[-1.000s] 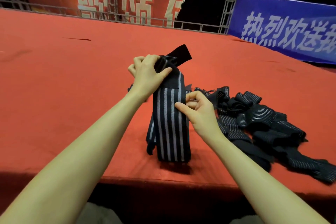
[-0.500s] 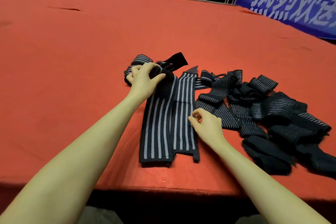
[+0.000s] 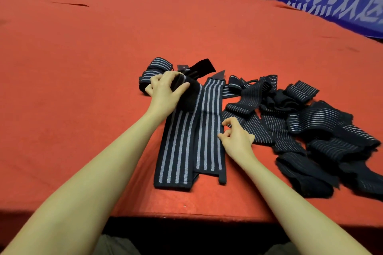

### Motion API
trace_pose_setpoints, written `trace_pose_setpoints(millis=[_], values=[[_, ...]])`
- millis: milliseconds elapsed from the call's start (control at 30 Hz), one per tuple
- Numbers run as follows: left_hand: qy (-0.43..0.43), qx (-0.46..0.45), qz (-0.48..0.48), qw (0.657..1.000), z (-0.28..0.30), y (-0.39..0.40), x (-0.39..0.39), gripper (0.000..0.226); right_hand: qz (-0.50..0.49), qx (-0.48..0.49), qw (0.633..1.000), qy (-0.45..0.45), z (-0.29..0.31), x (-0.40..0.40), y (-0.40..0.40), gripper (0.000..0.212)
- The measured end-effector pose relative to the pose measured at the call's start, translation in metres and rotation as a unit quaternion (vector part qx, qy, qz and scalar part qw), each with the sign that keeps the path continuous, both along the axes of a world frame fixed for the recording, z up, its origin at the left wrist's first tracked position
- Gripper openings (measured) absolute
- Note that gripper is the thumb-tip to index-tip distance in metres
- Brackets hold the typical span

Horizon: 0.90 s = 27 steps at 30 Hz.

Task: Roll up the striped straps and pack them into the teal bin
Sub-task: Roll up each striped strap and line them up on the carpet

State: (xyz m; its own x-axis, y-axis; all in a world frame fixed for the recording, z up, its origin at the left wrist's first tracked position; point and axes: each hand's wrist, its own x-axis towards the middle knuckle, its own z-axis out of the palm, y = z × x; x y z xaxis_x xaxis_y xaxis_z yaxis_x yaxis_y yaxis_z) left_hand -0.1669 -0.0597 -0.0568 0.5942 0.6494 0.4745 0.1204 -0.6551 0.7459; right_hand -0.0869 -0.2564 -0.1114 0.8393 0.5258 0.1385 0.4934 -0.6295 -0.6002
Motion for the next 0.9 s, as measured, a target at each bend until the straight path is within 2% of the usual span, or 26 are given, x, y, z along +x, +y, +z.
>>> trace_pose_setpoints(millis=[133,233,300,333,400,500,600,733,833,900], values=[[-0.013,0.019,-0.003,1.000,0.005,0.000,0.002,0.022,-0.010,-0.015,0.998,-0.067,0.014,0.003,-0.004,0.024],[-0.022,0.017,-0.009,1.000,0.008,-0.005,0.008,0.023,-0.018,-0.078,0.993,-0.082,0.016,0.007,-0.010,0.027],[-0.020,0.018,-0.014,1.000,0.005,-0.009,0.011,0.023,-0.020,-0.125,0.987,-0.102,0.007,0.004,-0.016,0.023],[-0.018,0.019,-0.015,1.000,0.003,-0.010,0.012,0.023,-0.012,-0.112,0.987,-0.116,0.002,0.001,-0.017,0.018],[-0.019,0.024,-0.014,0.999,0.003,-0.010,0.014,0.023,0.048,-0.010,0.989,-0.137,-0.002,-0.013,-0.017,0.015],[-0.019,0.038,-0.007,0.999,0.008,-0.003,0.016,0.023,0.204,0.095,0.965,-0.138,0.003,-0.034,-0.015,0.027],[-0.009,0.056,0.000,0.998,0.006,0.004,0.015,0.024,0.314,0.090,0.941,-0.092,0.002,-0.053,-0.016,0.045],[-0.008,0.050,0.005,0.999,-0.002,-0.002,0.008,0.022,0.390,0.002,0.908,-0.154,-0.003,-0.057,-0.014,0.059],[-0.002,0.050,0.010,0.999,-0.004,-0.005,-0.003,0.022,0.419,-0.035,0.877,-0.234,-0.007,-0.061,-0.011,0.039],[-0.005,0.050,0.016,0.999,-0.001,-0.004,-0.008,0.022,0.391,0.013,0.894,-0.217,-0.001,-0.066,-0.009,0.032]])
